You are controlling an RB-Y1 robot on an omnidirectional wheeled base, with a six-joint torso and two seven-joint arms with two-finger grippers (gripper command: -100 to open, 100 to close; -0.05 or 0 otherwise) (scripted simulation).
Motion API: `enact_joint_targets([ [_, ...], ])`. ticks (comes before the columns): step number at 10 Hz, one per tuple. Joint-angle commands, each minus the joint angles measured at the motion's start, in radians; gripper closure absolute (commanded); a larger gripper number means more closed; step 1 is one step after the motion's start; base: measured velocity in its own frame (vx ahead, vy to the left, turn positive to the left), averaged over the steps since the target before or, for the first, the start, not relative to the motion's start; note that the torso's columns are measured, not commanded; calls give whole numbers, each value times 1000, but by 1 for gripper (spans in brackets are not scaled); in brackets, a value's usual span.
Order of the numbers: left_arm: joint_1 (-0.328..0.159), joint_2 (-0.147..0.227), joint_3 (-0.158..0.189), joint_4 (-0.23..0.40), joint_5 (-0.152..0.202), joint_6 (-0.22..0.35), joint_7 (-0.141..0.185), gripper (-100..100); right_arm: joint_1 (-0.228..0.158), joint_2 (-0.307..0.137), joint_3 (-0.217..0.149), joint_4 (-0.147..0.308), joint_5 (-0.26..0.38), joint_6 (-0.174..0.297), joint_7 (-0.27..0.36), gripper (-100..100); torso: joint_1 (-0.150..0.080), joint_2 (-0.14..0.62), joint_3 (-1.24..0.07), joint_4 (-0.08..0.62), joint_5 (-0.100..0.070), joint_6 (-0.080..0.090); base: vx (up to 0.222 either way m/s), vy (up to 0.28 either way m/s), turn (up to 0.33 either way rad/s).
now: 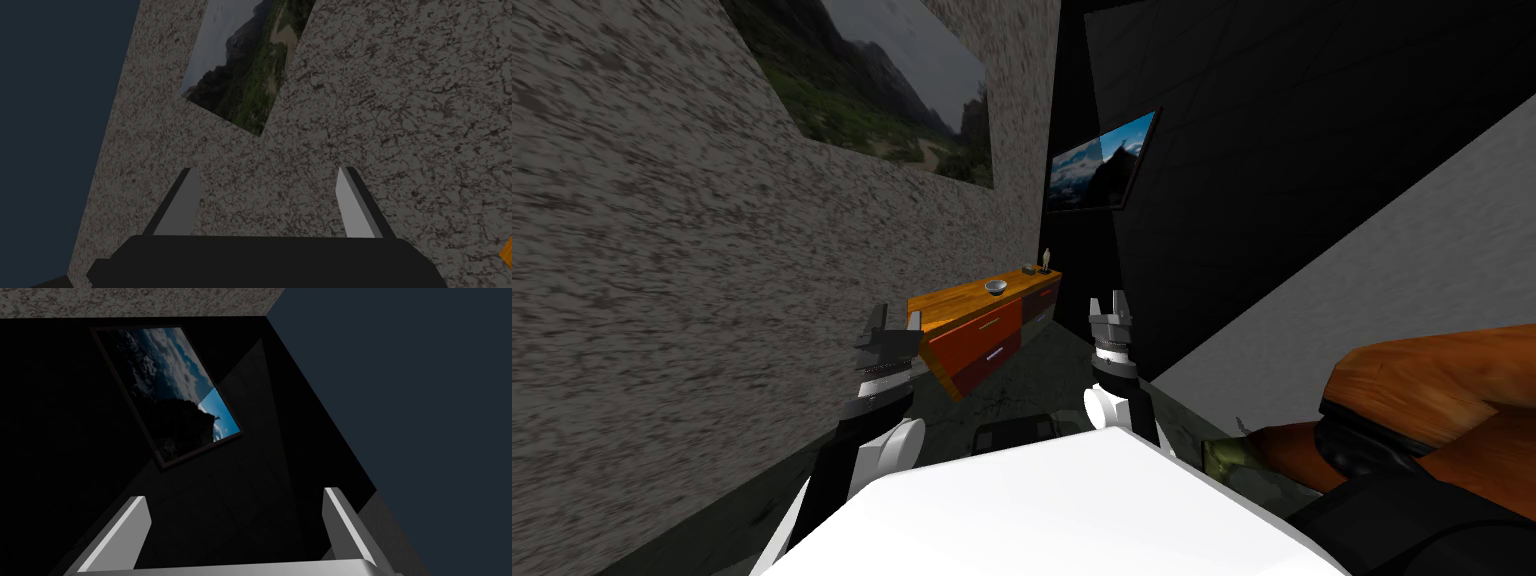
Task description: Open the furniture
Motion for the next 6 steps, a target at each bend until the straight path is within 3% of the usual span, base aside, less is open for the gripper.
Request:
enact_joint_targets([
  [1, 0, 0, 0, 0, 0, 0, 0, 0, 0, 0, 0, 0, 0, 0, 0, 0, 0, 40, -82, 41, 0, 0, 0, 0, 0],
  [6, 0, 0, 0, 0, 0, 0, 0, 0, 0, 0, 0, 0, 0, 0, 0, 0, 0, 396, -792, 396, 0, 0, 0, 0, 0],
])
